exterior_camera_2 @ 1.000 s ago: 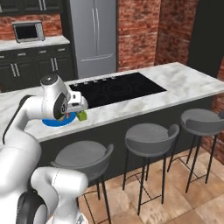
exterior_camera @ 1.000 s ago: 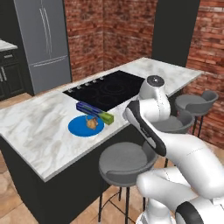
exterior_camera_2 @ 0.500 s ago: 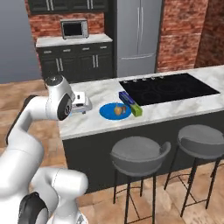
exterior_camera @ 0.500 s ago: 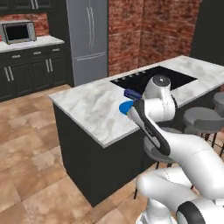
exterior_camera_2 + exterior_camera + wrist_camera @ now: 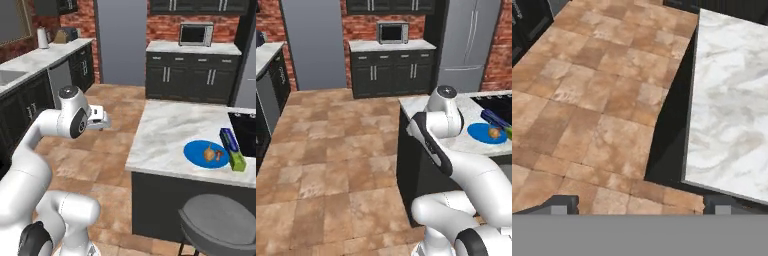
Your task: Retrieve the tupperware and aluminum foil from the cabinet and place them on the dining counter near the plate with onion and mushroom to prepare for storing leftovers.
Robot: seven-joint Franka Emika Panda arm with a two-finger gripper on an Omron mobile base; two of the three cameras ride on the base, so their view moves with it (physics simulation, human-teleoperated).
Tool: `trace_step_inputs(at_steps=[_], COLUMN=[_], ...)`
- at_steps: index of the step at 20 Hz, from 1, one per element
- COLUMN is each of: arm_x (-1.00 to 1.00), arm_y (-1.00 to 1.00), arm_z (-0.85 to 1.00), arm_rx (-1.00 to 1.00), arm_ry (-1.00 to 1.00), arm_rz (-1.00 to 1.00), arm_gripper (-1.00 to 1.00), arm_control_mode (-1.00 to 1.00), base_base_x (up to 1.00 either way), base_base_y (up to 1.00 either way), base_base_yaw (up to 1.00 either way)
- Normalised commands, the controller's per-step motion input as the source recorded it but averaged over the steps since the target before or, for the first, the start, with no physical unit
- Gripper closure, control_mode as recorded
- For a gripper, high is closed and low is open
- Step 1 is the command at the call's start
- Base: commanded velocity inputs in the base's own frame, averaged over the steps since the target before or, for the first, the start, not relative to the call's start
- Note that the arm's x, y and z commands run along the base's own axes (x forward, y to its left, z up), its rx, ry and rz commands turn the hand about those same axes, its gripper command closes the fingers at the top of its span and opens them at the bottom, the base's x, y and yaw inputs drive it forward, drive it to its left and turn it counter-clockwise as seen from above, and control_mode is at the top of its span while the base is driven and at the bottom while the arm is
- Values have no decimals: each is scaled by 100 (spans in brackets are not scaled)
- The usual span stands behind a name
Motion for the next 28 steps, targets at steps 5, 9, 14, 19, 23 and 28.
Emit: trace_step_inputs(at_steps=[5,9,14,19,23,28], arm_x=[0,0,0,0,0,0], arm_y=[0,0,0,0,0,0], arm_z=[0,0,0,0,0,0], arm_rx=[0,0,0,0,0,0], arm_ry=[0,0,0,0,0,0], arm_rz=[0,0,0,0,0,0], arm_gripper=[-100,-100,-100,-100,-100,-100], arm_control_mode=[100,100,100,100,100,100], base_base_x=[21,17,36,39,32,19], base_base_y=[22,50,66,68,64,65], base_base_yaw=[75,67,57,56,59,61])
